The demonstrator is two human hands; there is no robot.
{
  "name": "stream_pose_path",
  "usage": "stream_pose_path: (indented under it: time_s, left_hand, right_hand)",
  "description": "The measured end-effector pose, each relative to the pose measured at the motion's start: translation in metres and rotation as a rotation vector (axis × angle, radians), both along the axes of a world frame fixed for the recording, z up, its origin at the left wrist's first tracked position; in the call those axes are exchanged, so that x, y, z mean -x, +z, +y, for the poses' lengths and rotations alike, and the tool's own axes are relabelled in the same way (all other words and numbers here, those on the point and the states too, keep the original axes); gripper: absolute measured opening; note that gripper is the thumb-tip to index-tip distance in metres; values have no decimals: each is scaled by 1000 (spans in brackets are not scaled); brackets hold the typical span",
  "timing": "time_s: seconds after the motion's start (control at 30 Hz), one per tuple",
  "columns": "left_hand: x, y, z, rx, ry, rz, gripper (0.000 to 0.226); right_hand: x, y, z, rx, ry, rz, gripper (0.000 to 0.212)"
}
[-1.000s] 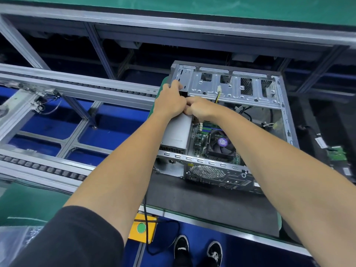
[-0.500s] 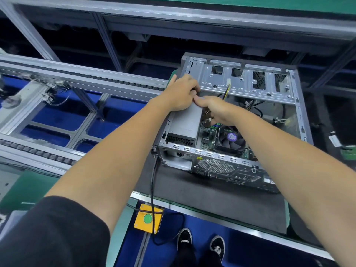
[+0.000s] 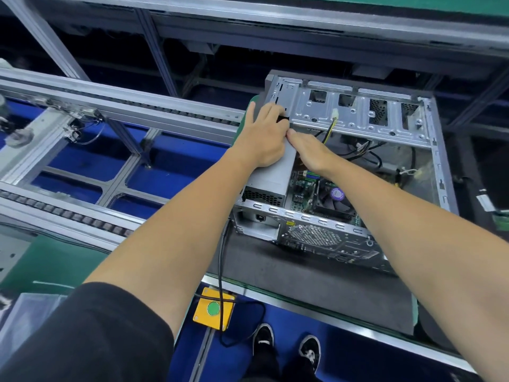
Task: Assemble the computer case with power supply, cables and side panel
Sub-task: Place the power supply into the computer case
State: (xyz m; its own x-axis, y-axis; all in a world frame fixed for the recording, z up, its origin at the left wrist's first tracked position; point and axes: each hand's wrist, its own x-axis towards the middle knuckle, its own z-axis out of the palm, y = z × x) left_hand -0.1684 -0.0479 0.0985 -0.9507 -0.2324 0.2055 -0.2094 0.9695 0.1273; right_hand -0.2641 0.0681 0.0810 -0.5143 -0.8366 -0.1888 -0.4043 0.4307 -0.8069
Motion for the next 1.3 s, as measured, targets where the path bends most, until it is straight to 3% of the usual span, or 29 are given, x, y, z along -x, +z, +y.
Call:
stream_pose_path:
  time_s: [0.13,0.27,0.53,0.93,1.3]
  left_hand:
    - [1,2,3,48,53,-22,30]
    - [0,3,7,141,77,-11,33]
    - [-3,2,19,217,113,-18,34]
    - [-6,6,17,206,56,-45,34]
    - [-9,4,8,106,2,-43,17]
  right_hand:
    - [3,-3,-1,19,-14,1,47]
    - [2,-5,-3,30,-41,9,54]
    - [-4,-10,2,64,-29,-7,40]
    - [-14,-3,11,-5,62,6,52]
    - [-18,5,9,-28,-11,28,63]
